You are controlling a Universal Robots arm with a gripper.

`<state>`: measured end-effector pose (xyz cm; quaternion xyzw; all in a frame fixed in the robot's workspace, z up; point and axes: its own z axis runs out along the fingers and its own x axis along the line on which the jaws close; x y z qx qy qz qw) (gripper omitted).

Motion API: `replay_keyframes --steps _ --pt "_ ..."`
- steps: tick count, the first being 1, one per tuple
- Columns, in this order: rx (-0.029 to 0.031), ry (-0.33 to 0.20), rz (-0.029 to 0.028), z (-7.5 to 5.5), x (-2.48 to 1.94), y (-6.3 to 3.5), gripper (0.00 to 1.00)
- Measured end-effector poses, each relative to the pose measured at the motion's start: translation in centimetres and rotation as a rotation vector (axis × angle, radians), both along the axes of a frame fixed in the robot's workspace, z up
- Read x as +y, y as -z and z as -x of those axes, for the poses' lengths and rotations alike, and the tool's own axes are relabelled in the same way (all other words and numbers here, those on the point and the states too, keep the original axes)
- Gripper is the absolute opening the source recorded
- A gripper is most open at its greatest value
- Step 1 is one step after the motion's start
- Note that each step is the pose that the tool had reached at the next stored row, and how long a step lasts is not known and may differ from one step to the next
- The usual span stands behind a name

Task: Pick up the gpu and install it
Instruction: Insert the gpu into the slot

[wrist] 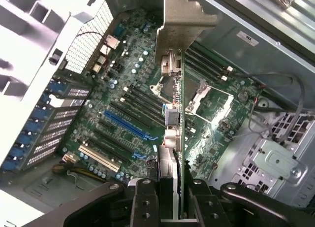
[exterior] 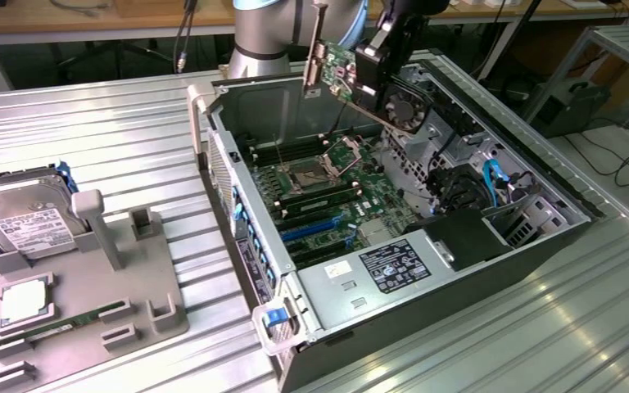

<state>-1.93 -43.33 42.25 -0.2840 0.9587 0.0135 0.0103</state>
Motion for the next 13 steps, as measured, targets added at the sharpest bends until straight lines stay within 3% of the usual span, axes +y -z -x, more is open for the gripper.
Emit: replay_keyframes --steps 13 --pt "0.0000 -0.225 0.0001 0.00 0.00 0.00 0.28"
